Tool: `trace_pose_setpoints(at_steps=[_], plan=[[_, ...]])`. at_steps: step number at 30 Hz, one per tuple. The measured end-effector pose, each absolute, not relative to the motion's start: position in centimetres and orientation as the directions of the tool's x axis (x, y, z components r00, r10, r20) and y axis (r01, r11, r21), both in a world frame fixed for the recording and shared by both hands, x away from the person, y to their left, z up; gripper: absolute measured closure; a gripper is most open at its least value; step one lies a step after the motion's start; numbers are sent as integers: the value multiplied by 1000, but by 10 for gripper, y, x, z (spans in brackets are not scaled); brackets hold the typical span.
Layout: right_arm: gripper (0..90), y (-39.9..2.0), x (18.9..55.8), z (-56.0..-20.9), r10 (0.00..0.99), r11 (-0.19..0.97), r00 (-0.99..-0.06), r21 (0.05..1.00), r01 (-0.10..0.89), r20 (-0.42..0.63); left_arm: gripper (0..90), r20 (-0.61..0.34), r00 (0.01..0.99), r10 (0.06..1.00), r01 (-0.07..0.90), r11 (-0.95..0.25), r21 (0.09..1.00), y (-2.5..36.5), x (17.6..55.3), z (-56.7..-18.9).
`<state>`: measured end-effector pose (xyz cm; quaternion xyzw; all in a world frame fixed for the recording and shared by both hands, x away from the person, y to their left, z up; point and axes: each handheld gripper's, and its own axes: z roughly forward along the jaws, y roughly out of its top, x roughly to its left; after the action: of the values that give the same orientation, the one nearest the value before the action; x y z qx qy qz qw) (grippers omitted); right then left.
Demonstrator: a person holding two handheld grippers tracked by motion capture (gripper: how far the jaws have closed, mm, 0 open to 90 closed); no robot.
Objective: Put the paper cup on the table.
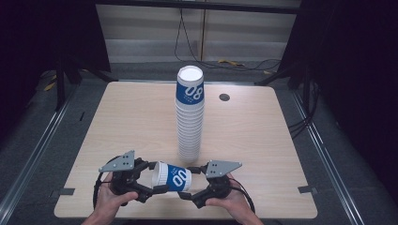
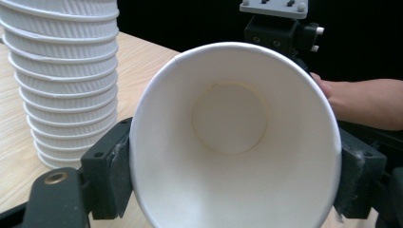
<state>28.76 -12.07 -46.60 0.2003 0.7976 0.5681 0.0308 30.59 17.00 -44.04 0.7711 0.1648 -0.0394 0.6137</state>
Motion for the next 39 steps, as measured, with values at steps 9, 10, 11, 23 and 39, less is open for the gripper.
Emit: trace_pose_setpoints(at_steps=[9,10,11,23,39], plan=[[137,-129,288,-465,421,294,-895,911,288,147,183,-245,934,259,307,-231,923,175,309,-436],[139,-133,287,-465,433,293,-890,912,288,142,182,-247,931,267,312,-235,921,175,309,-436],[139,-134,287,-464,438,291,-887,911,292,144,182,-248,929,275,316,-239,918,176,310,-436],[138,-159,276,-458,548,266,-831,921,284,99,182,-214,898,385,332,-274,903,182,310,-434],[140,-195,265,-457,648,211,-756,931,298,95,182,-180,835,520,394,-336,856,210,328,-423]])
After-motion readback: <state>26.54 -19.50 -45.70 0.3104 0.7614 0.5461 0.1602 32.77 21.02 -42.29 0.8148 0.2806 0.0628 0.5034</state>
